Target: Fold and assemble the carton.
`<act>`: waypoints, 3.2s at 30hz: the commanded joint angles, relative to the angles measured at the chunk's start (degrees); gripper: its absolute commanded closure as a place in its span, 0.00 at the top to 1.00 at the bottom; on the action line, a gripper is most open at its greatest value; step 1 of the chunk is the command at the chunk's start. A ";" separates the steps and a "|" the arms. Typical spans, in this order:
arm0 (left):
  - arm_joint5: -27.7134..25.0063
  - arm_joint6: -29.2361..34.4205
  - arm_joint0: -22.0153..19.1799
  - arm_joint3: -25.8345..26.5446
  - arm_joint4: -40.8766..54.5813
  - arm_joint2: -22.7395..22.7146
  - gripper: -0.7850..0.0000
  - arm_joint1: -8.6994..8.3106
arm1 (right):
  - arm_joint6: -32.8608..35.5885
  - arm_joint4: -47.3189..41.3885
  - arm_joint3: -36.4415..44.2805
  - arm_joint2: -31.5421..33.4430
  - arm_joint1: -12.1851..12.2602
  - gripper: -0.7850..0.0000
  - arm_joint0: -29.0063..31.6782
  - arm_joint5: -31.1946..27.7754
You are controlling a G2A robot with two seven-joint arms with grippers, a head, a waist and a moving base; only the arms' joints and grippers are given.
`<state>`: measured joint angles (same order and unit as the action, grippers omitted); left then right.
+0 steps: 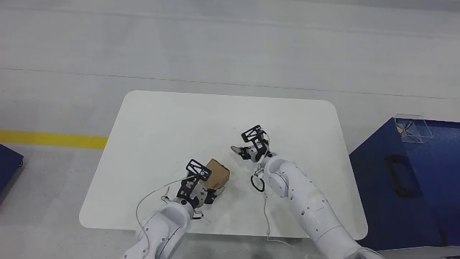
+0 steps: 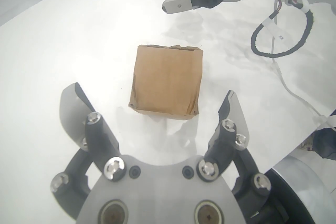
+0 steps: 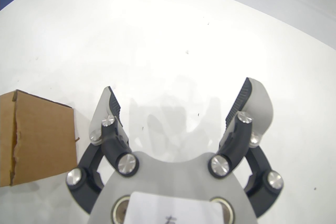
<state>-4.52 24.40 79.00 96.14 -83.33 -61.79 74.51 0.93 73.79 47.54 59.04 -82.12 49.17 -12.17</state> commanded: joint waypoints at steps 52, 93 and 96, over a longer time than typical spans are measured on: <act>19.78 5.28 1.09 7.77 -25.14 12.70 0.00 2.53 | -6.27 3.70 10.75 12.89 4.31 1.00 9.40 5.19; 28.80 45.54 -15.57 -20.45 -52.15 45.98 0.45 24.55 | -4.71 -0.12 5.88 18.75 5.93 1.00 7.10 -3.01; 34.62 42.58 -14.36 -16.31 -53.46 43.15 0.00 23.29 | -4.71 -0.12 5.88 18.75 5.93 1.00 7.10 -3.01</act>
<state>27.78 68.21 64.07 78.38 -136.52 -17.50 98.28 -3.79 73.68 53.43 77.80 -76.18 56.27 -15.18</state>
